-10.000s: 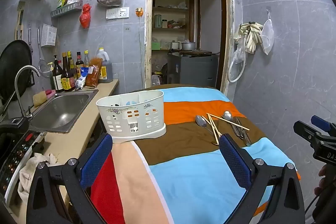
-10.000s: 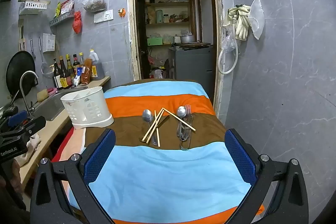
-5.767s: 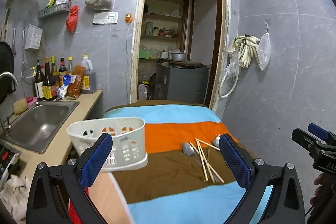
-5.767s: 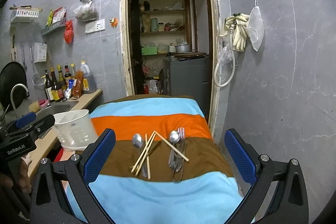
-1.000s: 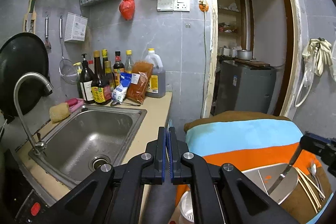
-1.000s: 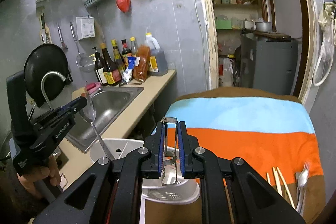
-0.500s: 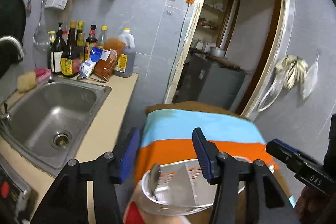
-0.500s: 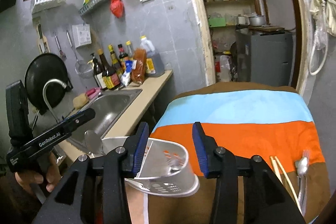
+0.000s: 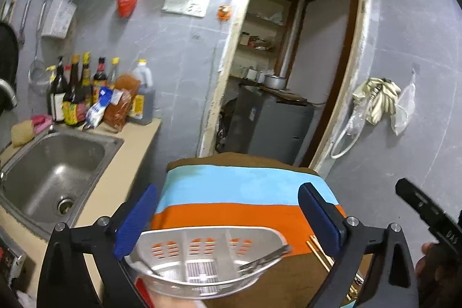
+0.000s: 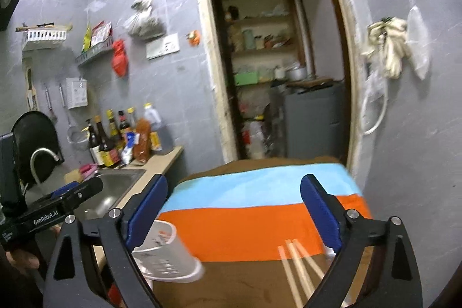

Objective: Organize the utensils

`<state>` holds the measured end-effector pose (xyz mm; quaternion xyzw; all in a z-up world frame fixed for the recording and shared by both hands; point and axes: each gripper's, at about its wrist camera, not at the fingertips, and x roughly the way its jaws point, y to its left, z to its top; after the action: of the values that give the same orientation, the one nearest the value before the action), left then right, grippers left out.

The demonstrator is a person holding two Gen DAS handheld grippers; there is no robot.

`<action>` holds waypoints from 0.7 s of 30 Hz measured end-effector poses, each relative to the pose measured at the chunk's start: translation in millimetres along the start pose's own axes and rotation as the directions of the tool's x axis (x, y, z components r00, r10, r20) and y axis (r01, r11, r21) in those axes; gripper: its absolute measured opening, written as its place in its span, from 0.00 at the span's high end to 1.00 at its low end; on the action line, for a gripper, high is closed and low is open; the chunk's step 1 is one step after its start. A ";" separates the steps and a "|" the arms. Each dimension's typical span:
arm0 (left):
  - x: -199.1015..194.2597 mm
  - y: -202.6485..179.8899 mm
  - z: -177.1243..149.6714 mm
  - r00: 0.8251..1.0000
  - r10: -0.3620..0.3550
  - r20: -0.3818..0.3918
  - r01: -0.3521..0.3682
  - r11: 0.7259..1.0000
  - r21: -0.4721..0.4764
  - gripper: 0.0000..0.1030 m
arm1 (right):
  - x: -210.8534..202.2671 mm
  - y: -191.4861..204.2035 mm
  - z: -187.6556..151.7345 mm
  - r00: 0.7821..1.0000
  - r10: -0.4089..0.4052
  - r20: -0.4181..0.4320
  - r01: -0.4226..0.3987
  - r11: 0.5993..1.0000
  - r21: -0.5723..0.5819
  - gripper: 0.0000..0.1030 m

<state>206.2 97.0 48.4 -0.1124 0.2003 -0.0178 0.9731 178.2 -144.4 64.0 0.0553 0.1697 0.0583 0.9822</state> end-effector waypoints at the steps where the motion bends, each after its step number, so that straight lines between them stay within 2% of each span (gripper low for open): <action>1: -0.4 -7.5 -0.6 1.000 -0.006 0.006 0.006 1.000 0.015 0.04 | -3.6 -5.6 2.3 1.000 -0.014 0.003 0.014 1.000 -0.003 0.12; 6: -0.1 -55.8 -5.5 0.997 -0.060 0.044 0.057 0.995 0.084 0.04 | -22.0 -37.6 6.3 0.996 -0.089 0.009 0.089 0.996 -0.003 0.12; 11: 2.9 -96.0 -12.1 0.993 -0.103 0.057 0.095 0.988 0.121 0.03 | -36.2 -73.9 5.1 0.987 -0.163 0.011 0.163 0.987 0.004 0.04; 16: 14.5 -132.2 -23.6 0.990 -0.140 0.031 0.133 0.979 0.157 0.03 | -39.1 -112.3 0.7 0.976 -0.218 -0.018 0.219 0.976 0.019 0.04; 21: 30.1 -156.7 -39.2 0.990 -0.142 -0.016 0.143 0.977 0.156 0.03 | -32.8 -149.4 -7.8 0.968 -0.246 -0.055 0.248 0.968 0.035 0.04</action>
<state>220.2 -66.3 37.1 -0.0497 0.1922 -0.1034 0.9746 159.2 -295.5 48.2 0.0527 0.2010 -0.0667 0.9759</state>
